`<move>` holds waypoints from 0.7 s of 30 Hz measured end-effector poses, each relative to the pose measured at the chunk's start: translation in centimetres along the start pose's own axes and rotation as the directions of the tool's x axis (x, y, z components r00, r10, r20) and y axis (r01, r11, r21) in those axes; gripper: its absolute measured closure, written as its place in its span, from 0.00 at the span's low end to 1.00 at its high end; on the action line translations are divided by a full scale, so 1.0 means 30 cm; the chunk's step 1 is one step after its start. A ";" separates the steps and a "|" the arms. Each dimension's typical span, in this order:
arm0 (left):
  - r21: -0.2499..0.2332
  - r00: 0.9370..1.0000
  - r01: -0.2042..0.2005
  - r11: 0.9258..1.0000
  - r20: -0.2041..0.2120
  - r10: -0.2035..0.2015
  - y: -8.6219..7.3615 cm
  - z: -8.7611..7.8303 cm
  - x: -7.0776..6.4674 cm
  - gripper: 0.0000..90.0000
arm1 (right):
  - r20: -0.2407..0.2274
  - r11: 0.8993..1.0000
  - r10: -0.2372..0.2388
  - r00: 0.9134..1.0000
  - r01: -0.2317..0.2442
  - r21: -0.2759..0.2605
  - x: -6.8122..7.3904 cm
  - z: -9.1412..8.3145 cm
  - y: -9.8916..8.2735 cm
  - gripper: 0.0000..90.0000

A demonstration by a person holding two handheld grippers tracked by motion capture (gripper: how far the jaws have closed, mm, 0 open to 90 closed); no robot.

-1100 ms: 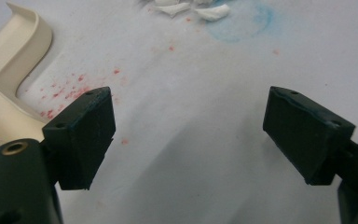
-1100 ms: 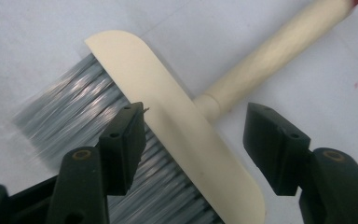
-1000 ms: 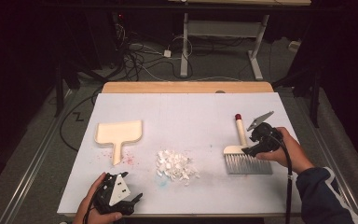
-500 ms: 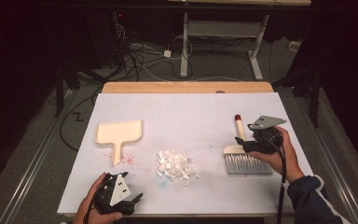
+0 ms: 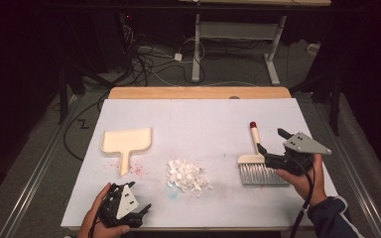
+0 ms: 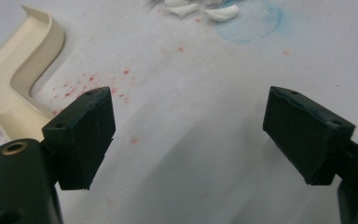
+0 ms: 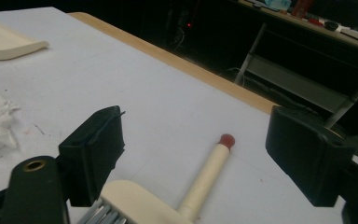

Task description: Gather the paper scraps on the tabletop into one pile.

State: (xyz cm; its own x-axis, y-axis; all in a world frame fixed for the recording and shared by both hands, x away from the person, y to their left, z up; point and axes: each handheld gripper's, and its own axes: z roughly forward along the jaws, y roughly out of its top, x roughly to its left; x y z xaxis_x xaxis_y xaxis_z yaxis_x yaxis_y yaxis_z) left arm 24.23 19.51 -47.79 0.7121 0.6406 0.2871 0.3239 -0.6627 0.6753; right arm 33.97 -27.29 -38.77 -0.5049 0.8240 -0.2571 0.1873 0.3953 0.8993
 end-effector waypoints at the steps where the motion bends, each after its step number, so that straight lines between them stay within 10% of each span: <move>1: 0.003 1.000 -0.002 1.000 -0.003 0.002 0.000 -0.001 0.001 0.17 | -0.001 1.000 -0.004 1.000 0.004 -0.005 0.003 -0.009 -0.004 0.21; 21: -0.050 0.998 0.017 0.999 -0.054 -0.019 0.007 -0.008 0.015 0.17 | 0.014 0.995 -0.095 0.995 0.096 -0.040 0.063 -0.152 -0.116 0.20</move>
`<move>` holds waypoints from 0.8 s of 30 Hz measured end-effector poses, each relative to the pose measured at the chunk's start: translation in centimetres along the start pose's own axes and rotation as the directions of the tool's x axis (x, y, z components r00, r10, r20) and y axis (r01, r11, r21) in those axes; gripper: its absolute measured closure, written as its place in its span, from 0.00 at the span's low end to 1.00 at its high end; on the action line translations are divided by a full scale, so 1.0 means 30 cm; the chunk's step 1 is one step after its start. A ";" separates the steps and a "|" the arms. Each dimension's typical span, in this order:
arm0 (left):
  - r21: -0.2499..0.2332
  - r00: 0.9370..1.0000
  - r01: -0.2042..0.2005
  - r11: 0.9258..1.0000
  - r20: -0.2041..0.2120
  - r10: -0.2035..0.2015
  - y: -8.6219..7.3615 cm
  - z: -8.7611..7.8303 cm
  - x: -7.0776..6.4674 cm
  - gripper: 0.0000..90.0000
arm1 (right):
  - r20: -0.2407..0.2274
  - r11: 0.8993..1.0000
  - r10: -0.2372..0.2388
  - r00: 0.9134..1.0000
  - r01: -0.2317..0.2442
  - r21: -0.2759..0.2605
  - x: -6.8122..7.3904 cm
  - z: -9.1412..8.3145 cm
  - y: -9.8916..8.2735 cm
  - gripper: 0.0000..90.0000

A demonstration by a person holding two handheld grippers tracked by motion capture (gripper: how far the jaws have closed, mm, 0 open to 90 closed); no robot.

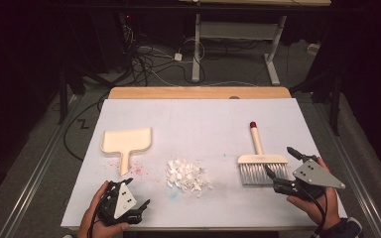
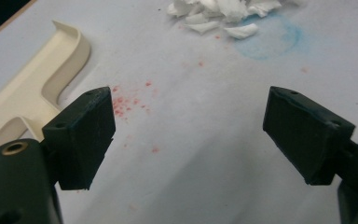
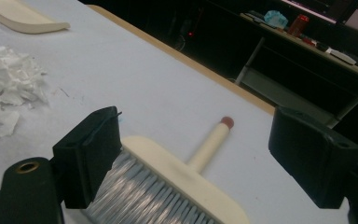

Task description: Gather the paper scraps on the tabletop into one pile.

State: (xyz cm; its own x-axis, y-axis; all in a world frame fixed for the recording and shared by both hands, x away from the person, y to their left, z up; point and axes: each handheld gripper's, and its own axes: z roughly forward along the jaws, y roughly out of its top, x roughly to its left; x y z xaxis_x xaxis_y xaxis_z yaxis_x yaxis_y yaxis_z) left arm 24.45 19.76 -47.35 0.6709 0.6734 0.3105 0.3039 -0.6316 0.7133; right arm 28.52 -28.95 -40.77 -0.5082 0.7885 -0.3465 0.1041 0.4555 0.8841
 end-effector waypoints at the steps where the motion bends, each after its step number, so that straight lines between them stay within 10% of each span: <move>1: -0.001 1.000 0.001 1.000 -0.005 -0.001 0.001 0.001 0.001 0.17 | 0.003 1.000 -0.002 1.000 0.002 0.004 0.003 -0.006 -0.010 0.20; 24: -0.096 0.999 0.048 0.994 -0.018 -0.050 0.005 0.030 0.099 0.18 | -0.014 0.999 0.009 1.000 -0.008 0.041 0.059 -0.013 -0.129 0.20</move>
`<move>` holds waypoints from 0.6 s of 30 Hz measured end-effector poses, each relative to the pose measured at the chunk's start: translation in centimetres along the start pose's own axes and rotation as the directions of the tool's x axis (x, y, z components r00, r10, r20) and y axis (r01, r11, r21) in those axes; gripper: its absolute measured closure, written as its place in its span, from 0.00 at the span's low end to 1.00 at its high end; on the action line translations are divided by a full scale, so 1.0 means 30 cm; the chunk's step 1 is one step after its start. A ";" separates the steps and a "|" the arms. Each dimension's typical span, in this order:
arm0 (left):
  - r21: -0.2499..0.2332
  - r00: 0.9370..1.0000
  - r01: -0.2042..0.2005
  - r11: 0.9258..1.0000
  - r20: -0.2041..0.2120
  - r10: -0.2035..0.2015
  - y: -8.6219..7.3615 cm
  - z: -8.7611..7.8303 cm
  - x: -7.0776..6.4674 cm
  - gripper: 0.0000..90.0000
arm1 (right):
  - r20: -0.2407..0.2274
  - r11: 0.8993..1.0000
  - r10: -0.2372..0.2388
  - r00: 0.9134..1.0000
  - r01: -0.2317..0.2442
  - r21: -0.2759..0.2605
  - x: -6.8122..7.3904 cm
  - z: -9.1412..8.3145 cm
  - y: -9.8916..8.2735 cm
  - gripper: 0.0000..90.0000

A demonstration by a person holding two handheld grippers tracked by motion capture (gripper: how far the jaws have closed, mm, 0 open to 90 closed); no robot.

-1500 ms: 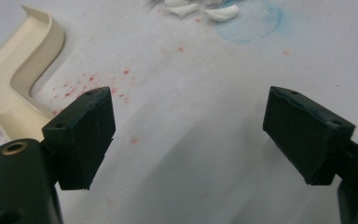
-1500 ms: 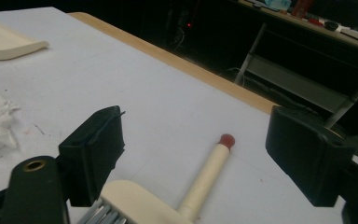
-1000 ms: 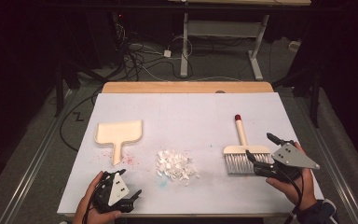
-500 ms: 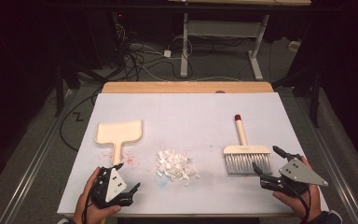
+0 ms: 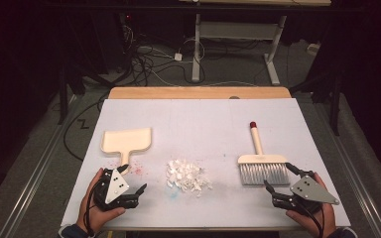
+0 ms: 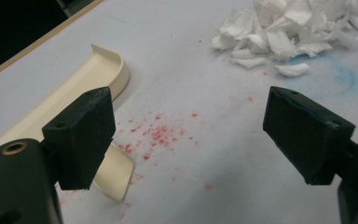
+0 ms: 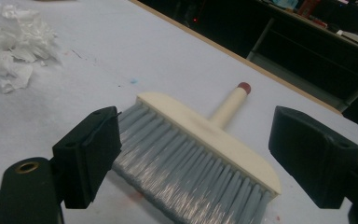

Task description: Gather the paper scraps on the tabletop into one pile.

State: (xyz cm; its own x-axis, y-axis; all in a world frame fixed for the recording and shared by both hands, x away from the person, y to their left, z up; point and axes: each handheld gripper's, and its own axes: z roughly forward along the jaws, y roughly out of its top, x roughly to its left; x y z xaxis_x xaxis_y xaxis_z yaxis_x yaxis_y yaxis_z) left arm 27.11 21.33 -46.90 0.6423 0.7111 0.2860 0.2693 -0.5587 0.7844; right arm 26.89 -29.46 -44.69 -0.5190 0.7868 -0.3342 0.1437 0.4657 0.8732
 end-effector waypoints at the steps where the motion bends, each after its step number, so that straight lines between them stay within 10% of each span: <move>1: -0.006 1.000 0.006 1.000 0.004 -0.006 -0.001 0.000 -0.002 0.18 | -0.007 1.000 0.002 1.000 -0.002 0.002 0.001 0.000 -0.001 0.20; 18: -0.089 0.999 0.019 0.996 -0.025 -0.021 -0.011 -0.029 -0.016 0.17 | 0.010 1.000 -0.011 1.000 0.011 -0.019 0.013 -0.019 0.010 0.19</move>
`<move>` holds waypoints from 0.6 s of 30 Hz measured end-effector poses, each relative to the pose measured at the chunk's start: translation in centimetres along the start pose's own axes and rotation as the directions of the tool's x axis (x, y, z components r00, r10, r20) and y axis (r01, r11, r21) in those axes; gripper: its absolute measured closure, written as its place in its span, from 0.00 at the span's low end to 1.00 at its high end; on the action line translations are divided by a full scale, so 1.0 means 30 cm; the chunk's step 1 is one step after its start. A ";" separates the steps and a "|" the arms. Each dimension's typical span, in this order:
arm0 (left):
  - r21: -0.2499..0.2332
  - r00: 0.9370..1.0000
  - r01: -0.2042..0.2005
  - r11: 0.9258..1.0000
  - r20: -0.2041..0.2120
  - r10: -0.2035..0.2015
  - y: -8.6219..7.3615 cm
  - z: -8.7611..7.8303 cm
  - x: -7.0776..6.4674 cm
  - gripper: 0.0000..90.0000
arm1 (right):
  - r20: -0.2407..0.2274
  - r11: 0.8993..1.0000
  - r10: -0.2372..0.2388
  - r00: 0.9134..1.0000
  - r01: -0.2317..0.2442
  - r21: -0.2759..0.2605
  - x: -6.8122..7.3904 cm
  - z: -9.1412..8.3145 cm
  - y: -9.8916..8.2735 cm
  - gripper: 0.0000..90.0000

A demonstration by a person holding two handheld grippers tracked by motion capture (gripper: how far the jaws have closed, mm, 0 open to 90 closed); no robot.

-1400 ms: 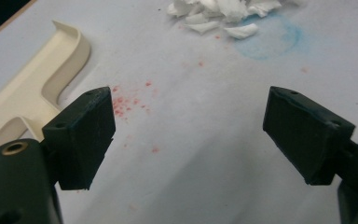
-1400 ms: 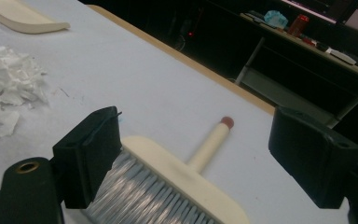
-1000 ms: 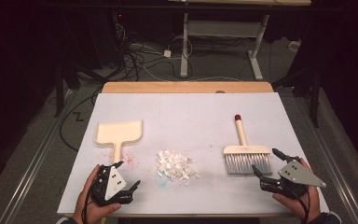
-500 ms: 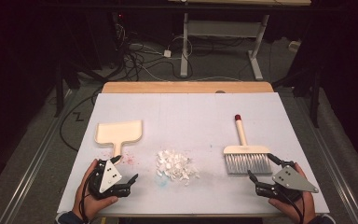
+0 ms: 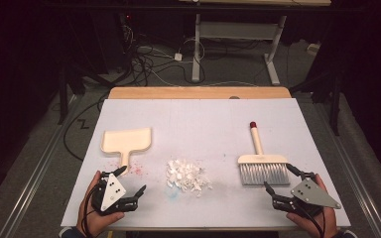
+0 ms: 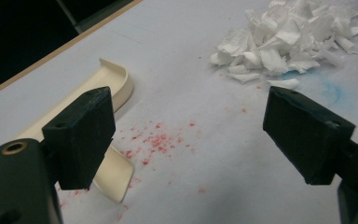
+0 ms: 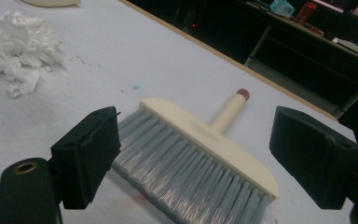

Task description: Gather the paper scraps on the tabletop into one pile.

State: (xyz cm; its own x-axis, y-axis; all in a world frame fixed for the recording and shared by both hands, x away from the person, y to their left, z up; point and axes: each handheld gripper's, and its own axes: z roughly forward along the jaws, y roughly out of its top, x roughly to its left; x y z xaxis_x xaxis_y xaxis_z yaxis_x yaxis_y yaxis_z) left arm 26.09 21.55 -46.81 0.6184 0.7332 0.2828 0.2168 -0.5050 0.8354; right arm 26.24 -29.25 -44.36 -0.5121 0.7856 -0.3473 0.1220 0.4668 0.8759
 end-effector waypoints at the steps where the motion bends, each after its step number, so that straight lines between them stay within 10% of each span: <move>1: 0.006 1.000 0.009 1.000 0.003 -0.009 0.000 0.000 -0.002 0.17 | 0.004 1.000 0.000 1.000 0.000 0.000 0.001 0.000 0.000 0.19; 18: 0.010 1.000 -0.002 1.000 -0.009 0.002 0.001 0.004 0.000 0.17 | 0.010 1.000 -0.001 1.000 0.001 -0.015 0.001 -0.003 0.003 0.19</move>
State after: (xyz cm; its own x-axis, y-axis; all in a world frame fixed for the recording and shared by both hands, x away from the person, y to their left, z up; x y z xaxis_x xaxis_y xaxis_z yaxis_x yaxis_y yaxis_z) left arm 26.19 21.48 -46.85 0.6122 0.7363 0.2883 0.2230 -0.5105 0.8305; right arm 26.16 -29.22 -44.26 -0.5035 0.7891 -0.3518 0.1083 0.4616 0.8804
